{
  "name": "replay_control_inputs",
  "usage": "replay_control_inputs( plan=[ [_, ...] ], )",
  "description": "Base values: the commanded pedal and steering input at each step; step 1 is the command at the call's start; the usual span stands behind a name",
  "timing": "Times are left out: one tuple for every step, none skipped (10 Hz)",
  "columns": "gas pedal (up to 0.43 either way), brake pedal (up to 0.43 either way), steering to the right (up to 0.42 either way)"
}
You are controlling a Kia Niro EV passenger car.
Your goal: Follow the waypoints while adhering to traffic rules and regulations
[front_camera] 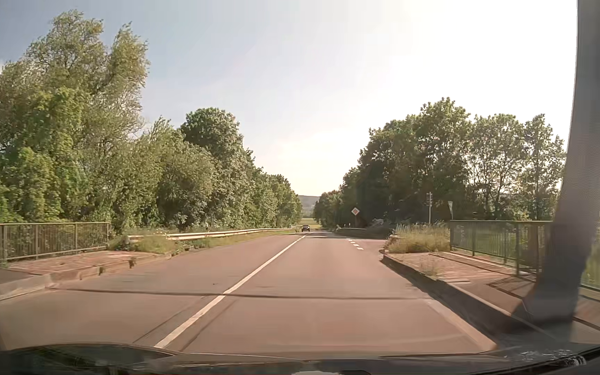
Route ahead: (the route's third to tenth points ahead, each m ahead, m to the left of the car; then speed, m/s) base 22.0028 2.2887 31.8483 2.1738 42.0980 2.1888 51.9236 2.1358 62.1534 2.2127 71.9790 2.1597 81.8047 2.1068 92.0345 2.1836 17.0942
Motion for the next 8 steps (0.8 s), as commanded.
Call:
replay_control_inputs(
  plan=[
    [0.169,0.0,0.0],
    [0.169,0.0,0.0],
    [0.169,0.0,0.0],
    [0.169,0.0,0.0],
    [0.169,0.0,0.0],
    [0.169,0.0,0.0],
    [0.169,0.0,0.0],
    [0.177,0.0,-0.001]
  ],
)
